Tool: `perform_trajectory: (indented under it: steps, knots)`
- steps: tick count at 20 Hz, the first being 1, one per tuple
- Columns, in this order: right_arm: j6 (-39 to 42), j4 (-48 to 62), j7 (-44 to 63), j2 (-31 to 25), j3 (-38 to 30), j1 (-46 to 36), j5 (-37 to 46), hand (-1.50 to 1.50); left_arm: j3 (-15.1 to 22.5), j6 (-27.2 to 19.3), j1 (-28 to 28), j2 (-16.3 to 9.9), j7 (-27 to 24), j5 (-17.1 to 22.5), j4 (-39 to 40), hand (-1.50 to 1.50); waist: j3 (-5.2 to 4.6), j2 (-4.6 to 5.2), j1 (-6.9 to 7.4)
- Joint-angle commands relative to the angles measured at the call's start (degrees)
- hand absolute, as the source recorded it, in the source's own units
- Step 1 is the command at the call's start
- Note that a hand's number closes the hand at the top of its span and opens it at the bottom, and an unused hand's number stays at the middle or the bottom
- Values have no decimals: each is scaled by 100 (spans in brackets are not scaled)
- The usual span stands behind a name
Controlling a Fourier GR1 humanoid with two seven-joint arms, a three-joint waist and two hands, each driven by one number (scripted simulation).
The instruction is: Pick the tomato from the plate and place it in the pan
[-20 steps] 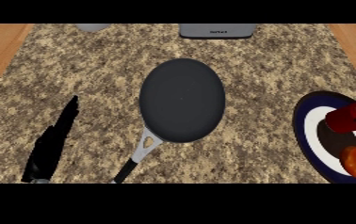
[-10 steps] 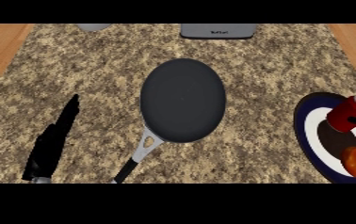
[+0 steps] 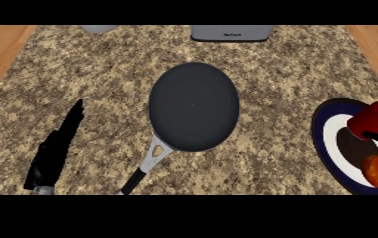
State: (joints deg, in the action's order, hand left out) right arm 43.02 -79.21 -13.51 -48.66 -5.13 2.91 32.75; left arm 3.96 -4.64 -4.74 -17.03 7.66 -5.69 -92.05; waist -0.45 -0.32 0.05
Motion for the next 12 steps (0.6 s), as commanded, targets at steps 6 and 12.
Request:
perform_trajectory:
  steps: [6,12]
  knots:
    - [203,143,369,579,42,-339,480,-150,-110,110,-82,175,276,-173,-348,0,45,29,11]
    - [-402,806,-492,853,-24,-422,671,150,-184,142,-103,295,-100,-348,-3,0,46,33,11]
